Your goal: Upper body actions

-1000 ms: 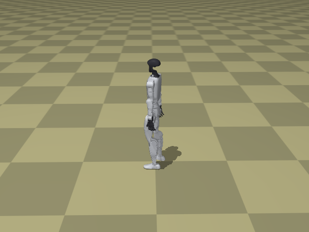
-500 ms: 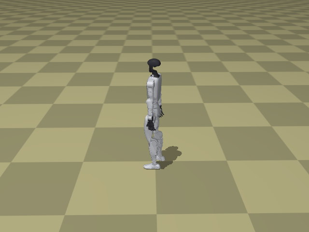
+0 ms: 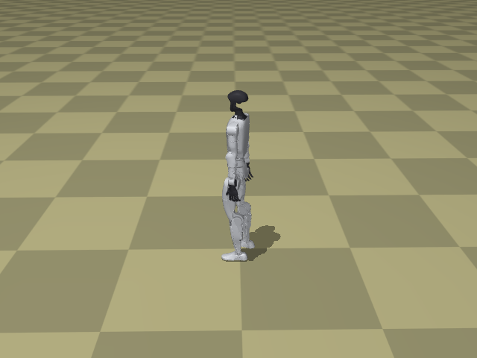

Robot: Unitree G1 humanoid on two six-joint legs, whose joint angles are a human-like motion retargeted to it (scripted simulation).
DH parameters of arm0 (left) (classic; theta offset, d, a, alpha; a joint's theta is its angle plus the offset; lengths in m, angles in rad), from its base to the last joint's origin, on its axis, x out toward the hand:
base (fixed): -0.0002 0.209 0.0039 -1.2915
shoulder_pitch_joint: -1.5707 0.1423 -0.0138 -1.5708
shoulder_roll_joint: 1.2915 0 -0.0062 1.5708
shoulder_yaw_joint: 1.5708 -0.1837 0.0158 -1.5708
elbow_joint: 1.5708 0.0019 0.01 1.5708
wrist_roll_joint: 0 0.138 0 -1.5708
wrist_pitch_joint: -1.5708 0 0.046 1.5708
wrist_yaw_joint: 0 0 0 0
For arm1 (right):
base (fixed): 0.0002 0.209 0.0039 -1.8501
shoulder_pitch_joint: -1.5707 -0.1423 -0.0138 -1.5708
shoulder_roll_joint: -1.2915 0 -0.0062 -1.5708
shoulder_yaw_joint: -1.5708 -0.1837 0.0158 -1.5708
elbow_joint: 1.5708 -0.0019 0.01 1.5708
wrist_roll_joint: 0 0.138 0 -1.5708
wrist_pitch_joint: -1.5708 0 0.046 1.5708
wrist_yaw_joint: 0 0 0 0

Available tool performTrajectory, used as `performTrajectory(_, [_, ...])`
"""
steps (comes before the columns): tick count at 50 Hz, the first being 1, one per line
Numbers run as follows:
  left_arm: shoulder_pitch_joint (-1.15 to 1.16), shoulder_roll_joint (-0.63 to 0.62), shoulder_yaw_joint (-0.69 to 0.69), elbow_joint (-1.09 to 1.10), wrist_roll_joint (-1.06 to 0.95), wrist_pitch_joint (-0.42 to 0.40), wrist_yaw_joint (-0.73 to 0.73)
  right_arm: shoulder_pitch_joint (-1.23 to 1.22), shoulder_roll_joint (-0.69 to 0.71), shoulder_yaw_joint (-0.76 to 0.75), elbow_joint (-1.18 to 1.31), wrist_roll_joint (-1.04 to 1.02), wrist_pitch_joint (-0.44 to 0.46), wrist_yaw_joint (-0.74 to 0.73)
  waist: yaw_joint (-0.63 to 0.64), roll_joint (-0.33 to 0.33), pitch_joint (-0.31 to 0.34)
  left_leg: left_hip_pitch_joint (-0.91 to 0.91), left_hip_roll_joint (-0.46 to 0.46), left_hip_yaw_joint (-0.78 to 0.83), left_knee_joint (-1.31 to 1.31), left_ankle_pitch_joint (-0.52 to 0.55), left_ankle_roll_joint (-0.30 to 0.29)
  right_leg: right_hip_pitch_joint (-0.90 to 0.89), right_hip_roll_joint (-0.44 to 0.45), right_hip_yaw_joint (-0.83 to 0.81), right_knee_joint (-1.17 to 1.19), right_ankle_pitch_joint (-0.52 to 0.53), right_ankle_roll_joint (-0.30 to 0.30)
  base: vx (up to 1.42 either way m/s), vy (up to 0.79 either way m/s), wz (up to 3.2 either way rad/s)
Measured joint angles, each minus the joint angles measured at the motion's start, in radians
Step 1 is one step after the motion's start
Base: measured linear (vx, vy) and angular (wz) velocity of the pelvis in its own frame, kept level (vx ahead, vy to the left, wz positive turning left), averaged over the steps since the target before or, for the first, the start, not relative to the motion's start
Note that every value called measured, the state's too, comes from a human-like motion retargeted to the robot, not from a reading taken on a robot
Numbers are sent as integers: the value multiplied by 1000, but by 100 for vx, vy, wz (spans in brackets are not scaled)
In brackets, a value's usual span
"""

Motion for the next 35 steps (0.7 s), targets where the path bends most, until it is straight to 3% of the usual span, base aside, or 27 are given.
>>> performTrajectory(35, [-1, -2, -2, 4, 1, 2, -2, 1, -2, 3, 3, 3, 3, 2, -2, 3, -3, 1, 0, -1, 0, -1, 0, 1, 1, -1, -1, 0, -2, 0, 0, 0])
